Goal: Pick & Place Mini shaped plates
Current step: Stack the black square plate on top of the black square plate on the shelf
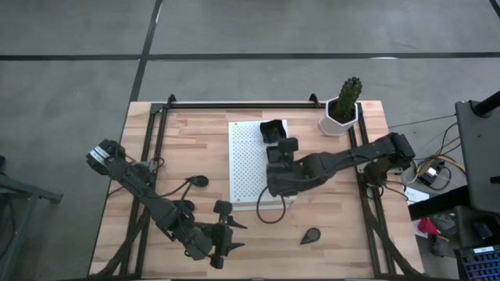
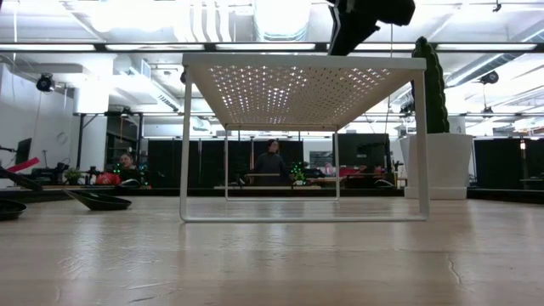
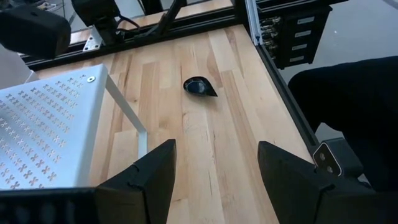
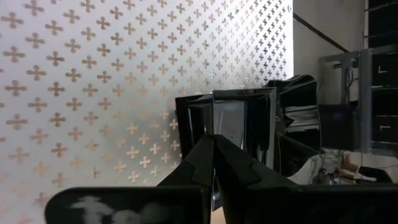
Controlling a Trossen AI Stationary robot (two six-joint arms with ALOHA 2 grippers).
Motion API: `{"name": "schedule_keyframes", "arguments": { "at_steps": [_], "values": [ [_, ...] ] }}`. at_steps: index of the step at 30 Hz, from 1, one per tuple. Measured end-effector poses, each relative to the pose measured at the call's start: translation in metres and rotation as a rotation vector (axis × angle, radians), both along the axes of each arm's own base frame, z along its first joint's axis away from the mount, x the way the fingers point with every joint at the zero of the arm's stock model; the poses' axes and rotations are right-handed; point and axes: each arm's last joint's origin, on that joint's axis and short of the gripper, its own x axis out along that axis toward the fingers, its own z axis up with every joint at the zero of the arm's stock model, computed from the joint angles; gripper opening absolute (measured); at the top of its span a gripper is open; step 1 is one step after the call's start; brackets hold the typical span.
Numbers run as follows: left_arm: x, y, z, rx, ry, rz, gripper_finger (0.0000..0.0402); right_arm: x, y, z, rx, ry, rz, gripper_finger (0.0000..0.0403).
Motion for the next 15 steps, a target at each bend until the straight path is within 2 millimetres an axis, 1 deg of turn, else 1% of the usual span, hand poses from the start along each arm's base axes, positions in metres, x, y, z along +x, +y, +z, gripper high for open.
{"name": "schedule_keyframes", "arguments": {
  "at_steps": [6,10,15],
  "values": [
    [-0.0001,0.0000,0.0000,-0.007,0.001,0.004,0.0220,0.0030,-0.0060,-0.0033,-0.005,0.016,-0.009,0.0008],
    [-0.0001,-0.0001,0.0000,-0.008,0.001,0.004,0.0220,0.0029,-0.0063,-0.0034,-0.001,0.015,-0.011,0.0010],
    [-0.0001,-0.0001,0.0000,-0.008,0.001,0.004,0.0220,0.0040,-0.0058,-0.0053,0.000,0.021,-0.010,0.0038]
  ]
}}
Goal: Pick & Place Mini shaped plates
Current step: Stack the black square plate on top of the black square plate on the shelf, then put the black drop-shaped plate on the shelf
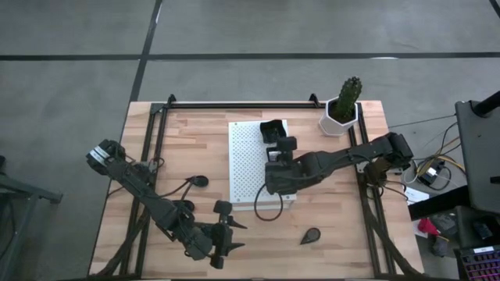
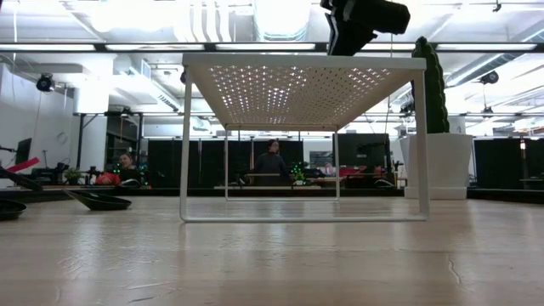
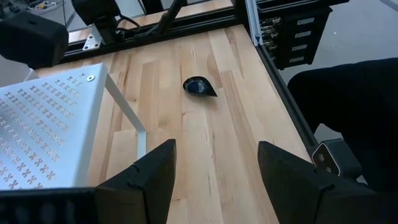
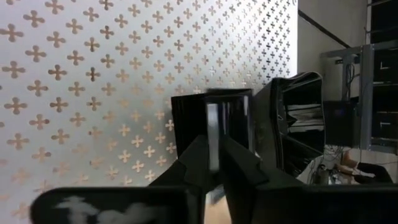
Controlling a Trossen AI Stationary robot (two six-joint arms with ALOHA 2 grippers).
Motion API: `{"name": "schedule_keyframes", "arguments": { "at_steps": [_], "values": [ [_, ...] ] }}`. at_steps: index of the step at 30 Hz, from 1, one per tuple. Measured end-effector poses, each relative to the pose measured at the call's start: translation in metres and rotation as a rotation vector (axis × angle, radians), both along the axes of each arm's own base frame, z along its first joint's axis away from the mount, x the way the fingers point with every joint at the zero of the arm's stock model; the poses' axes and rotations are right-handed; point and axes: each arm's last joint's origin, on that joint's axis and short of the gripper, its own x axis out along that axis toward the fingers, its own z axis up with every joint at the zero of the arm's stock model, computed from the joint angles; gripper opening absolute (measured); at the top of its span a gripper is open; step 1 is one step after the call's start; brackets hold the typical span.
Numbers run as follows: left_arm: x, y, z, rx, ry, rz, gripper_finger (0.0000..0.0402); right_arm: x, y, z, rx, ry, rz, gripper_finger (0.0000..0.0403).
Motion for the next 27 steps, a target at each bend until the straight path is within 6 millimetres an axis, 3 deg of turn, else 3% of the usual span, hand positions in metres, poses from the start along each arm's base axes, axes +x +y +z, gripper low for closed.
{"name": "schedule_keyframes", "arguments": {
  "at_steps": [8,16,27],
  "values": [
    [0.000,0.000,0.000,-0.001,0.000,0.000,0.0220,0.000,0.000,0.000,-0.001,-0.002,-0.006,0.0093],
    [0.000,0.000,0.000,0.000,0.000,-0.001,0.0220,-0.007,0.012,0.004,0.020,-0.029,0.001,0.0118],
    [-0.001,0.001,-0.005,0.013,0.012,-0.001,0.0220,-0.029,0.058,0.008,0.191,-0.072,0.003,0.0120]
  ]
}}
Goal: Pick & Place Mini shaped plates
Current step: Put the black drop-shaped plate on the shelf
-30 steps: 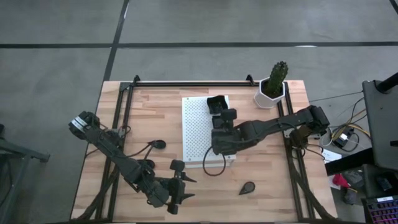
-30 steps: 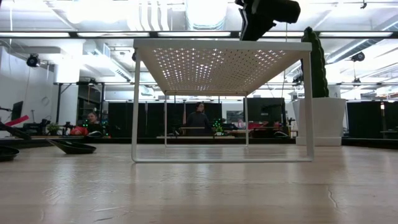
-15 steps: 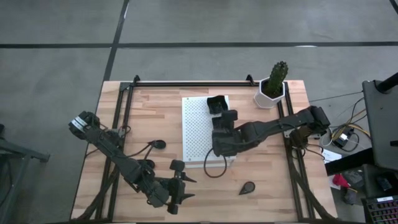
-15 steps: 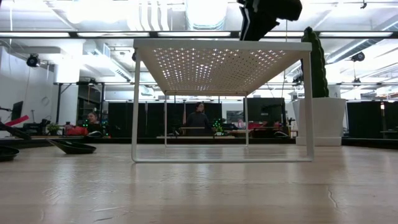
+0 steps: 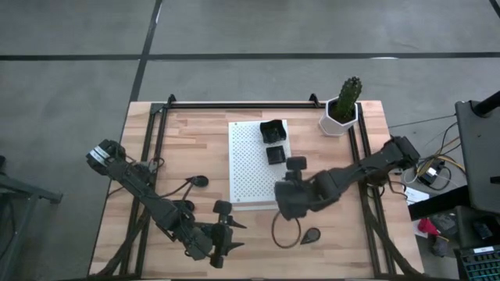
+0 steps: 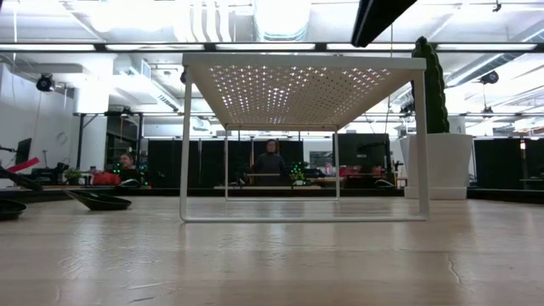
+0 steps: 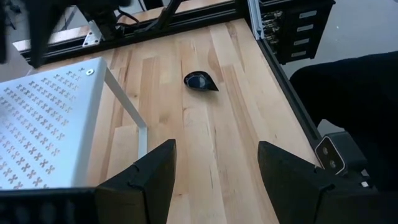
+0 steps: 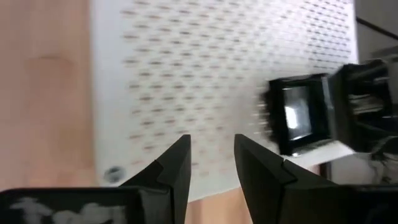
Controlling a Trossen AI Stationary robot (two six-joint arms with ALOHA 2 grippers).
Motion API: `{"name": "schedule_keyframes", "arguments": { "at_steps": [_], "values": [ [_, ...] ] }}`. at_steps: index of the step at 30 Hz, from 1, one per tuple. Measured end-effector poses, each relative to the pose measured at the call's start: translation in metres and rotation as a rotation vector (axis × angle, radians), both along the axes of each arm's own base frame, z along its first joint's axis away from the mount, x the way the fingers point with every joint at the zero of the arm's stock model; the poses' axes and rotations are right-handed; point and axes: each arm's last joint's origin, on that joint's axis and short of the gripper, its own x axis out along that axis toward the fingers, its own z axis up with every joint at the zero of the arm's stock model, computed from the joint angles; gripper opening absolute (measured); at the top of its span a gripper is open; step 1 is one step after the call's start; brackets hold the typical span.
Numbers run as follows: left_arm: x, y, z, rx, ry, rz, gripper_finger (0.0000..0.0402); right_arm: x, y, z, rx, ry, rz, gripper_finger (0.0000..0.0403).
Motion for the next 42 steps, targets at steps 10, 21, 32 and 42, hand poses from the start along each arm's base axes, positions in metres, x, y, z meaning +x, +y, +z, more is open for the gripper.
{"name": "schedule_keyframes", "arguments": {
  "at_steps": [10,21,32,42],
  "values": [
    [0.000,0.000,0.000,-0.027,-0.001,0.014,0.0220,-0.023,0.048,-0.001,0.121,0.009,0.093,0.0101],
    [0.001,-0.001,0.002,-0.032,-0.016,0.009,0.0220,-0.058,0.102,-0.020,0.238,0.049,0.234,0.0084],
    [0.001,-0.001,0.001,-0.038,-0.016,0.012,0.0220,-0.093,0.126,-0.059,0.292,0.078,0.159,0.0068],
    [0.001,-0.001,0.002,-0.058,-0.016,0.022,0.0220,-0.106,0.134,-0.094,0.358,0.036,0.145,0.0078]
  ]
}}
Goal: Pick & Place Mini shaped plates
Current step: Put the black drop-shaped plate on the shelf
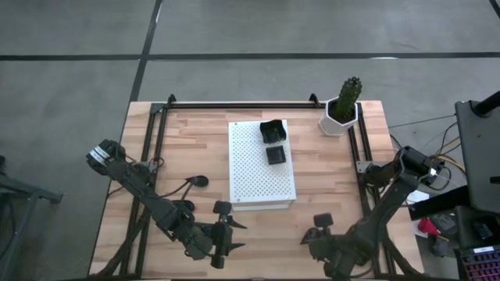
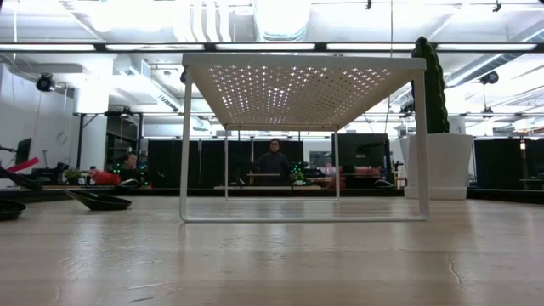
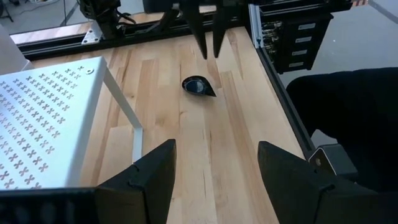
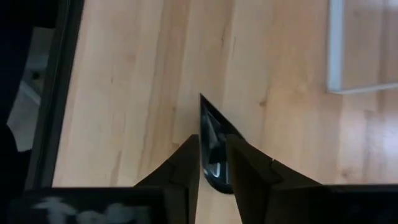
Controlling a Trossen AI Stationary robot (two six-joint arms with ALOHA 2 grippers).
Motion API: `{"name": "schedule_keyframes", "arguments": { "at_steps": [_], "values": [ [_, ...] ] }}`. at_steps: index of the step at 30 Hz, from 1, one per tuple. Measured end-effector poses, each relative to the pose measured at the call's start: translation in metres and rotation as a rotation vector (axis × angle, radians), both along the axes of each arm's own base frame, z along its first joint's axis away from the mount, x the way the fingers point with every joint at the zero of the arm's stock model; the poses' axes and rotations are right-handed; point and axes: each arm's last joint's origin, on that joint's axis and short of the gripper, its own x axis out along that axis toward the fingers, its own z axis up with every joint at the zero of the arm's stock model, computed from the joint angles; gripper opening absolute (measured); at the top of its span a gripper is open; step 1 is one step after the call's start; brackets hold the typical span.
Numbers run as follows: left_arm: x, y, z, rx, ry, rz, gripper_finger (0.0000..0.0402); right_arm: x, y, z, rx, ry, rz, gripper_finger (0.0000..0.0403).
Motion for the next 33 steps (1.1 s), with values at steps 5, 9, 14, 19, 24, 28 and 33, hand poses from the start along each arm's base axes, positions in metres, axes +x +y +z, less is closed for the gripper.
{"name": "schedule_keyframes", "arguments": {
  "at_steps": [5,9,14,19,24,28,33],
  "values": [
    [0.000,0.000,0.000,-0.001,0.000,0.000,0.0220,-0.001,0.000,-0.014,0.037,-0.007,0.006,0.0076],
    [0.000,0.000,0.000,-0.001,0.000,0.000,0.0220,-0.005,-0.002,-0.027,0.064,0.012,0.003,0.0069],
    [0.000,0.000,0.000,-0.001,0.000,0.000,0.0220,-0.010,-0.006,-0.038,0.091,0.035,-0.041,0.0063],
    [0.000,0.000,0.000,-0.001,0.000,0.000,0.0220,-0.012,-0.008,-0.043,0.137,0.049,-0.181,0.0063],
    [0.000,0.000,0.000,-0.001,0.000,0.001,0.0220,-0.010,-0.009,-0.042,0.224,0.047,-0.382,0.0059],
    [0.000,0.000,0.000,-0.001,0.000,0.001,0.0220,-0.007,-0.005,-0.036,0.305,0.037,-0.525,0.0059],
    [0.000,0.000,0.000,-0.001,0.000,0.001,0.0220,-0.004,-0.002,-0.031,0.378,0.037,-0.638,0.0059]
  ]
}}
